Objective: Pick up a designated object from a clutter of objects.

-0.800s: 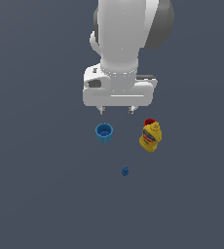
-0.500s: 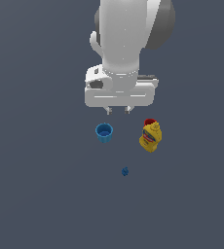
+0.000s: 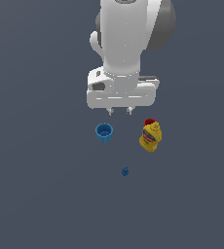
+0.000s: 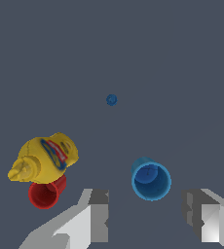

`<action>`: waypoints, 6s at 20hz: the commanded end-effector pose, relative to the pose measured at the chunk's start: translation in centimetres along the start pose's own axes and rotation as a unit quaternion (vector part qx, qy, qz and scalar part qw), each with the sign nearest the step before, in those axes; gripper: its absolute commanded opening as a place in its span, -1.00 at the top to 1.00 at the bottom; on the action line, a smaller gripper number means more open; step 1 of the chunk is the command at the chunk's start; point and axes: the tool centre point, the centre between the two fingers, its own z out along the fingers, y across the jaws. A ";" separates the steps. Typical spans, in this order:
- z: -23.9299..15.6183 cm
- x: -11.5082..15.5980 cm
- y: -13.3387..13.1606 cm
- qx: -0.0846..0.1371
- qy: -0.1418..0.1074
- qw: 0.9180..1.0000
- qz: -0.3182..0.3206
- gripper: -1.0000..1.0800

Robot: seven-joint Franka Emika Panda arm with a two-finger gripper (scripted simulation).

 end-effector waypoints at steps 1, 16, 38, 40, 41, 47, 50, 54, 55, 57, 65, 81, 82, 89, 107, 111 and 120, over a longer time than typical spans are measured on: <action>0.3 0.0 -0.1 0.006 0.001 1.000 -0.004 -0.23; 4.6 0.1 -0.3 0.088 0.037 0.994 -0.046 -0.23; 12.6 -2.0 4.4 0.138 0.139 0.979 -0.060 -0.23; 13.4 -2.4 5.1 0.134 0.147 0.978 -0.058 -0.23; 13.7 -2.7 5.5 0.132 0.150 0.978 -0.056 -0.23; 16.0 -4.6 7.8 0.112 0.166 0.979 -0.049 -0.23; 17.0 -5.7 8.9 0.100 0.170 0.979 -0.045 -0.23; 18.0 -7.0 10.0 0.086 0.172 0.981 -0.041 -0.23; 18.2 -7.3 10.3 0.083 0.172 0.981 -0.040 -0.23; 18.6 -7.8 10.7 0.077 0.172 0.981 -0.038 -0.23; 19.3 -9.0 11.5 0.065 0.171 0.983 -0.035 -0.23; 21.5 -8.2 11.2 0.065 0.170 0.983 -0.035 -0.23; 21.7 -8.2 11.1 0.065 0.170 0.983 -0.035 -0.23; 22.1 -8.0 11.1 0.065 0.171 0.983 -0.035 -0.23; 21.7 -7.8 11.1 0.065 0.171 0.983 -0.035 1.00; 21.1 -7.5 11.1 0.065 0.170 0.983 -0.035 1.00; 18.5 -6.1 11.2 0.064 0.169 0.983 -0.035 1.00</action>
